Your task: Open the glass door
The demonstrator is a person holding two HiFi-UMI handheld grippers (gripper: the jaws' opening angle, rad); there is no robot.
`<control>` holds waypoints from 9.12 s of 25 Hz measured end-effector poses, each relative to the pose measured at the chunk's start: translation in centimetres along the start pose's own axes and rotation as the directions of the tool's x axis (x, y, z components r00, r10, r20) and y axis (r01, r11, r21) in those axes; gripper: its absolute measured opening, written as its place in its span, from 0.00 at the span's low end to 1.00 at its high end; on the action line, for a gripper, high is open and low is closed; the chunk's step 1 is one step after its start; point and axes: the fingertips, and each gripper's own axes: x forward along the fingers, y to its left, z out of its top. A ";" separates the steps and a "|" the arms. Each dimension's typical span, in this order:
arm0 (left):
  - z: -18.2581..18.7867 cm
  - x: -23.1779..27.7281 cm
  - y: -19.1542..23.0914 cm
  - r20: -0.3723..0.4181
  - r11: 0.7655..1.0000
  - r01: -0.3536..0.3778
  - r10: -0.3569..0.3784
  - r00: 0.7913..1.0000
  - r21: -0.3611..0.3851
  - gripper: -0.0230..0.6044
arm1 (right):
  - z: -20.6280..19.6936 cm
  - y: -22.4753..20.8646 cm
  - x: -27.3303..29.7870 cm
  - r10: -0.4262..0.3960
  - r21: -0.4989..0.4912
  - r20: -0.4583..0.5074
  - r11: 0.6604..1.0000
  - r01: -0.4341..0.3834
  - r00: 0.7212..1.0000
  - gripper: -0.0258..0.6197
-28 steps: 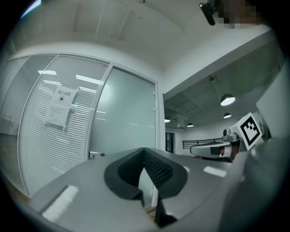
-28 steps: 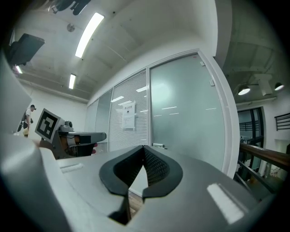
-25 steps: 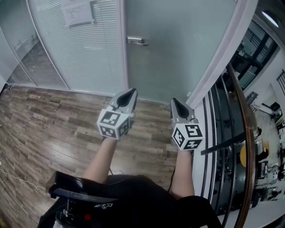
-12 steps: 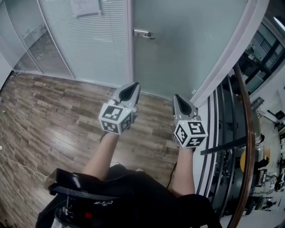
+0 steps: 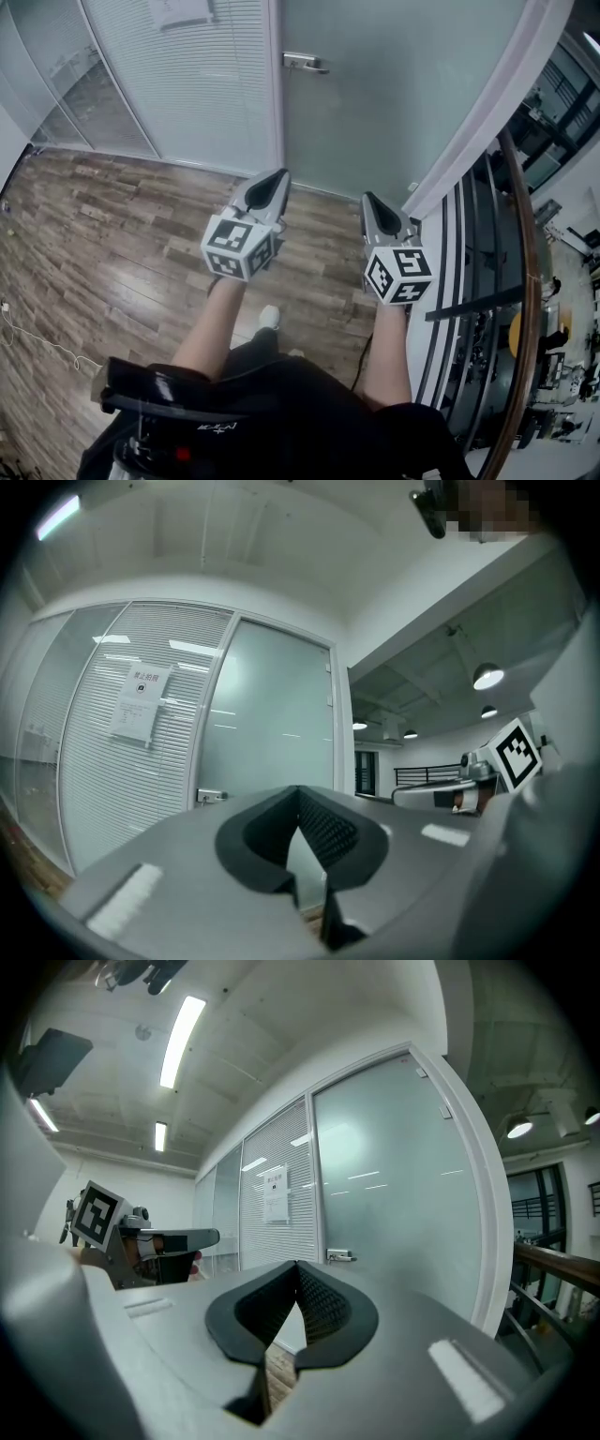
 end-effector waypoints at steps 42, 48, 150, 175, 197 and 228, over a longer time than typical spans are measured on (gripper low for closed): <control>-3.0 11.0 10.7 -0.007 0.961 0.258 -0.260 0.966 -0.104 0.03 | -0.1 -2.7 13.3 -0.151 0.004 -0.029 0.989 0.151 0.988 0.04; -3.4 11.5 12.2 -0.022 0.959 0.261 -0.265 0.964 -0.110 0.03 | -0.5 -2.6 14.7 -0.152 0.018 -0.040 0.988 0.153 0.988 0.04; -6.5 34.3 20.9 -0.054 0.991 0.116 -0.120 0.991 -0.061 0.03 | -0.5 -18.2 37.3 0.055 0.016 -0.081 0.998 -0.053 0.995 0.04; -7.8 39.2 29.2 -0.076 0.977 0.193 -0.200 0.977 -0.094 0.03 | -0.9 -17.0 47.8 0.015 -0.021 -0.129 1.000 -0.018 0.991 0.04; -9.7 42.1 30.3 -0.116 0.984 0.145 -0.156 0.981 -0.100 0.03 | -4.8 -19.4 52.3 0.077 -0.122 -0.267 0.986 -0.113 0.961 0.12; -12.2 44.6 30.4 -0.182 0.994 0.009 -0.029 0.983 -0.107 0.03 | -13.2 -21.1 57.9 -0.068 -0.686 -0.493 0.643 -0.340 0.867 0.38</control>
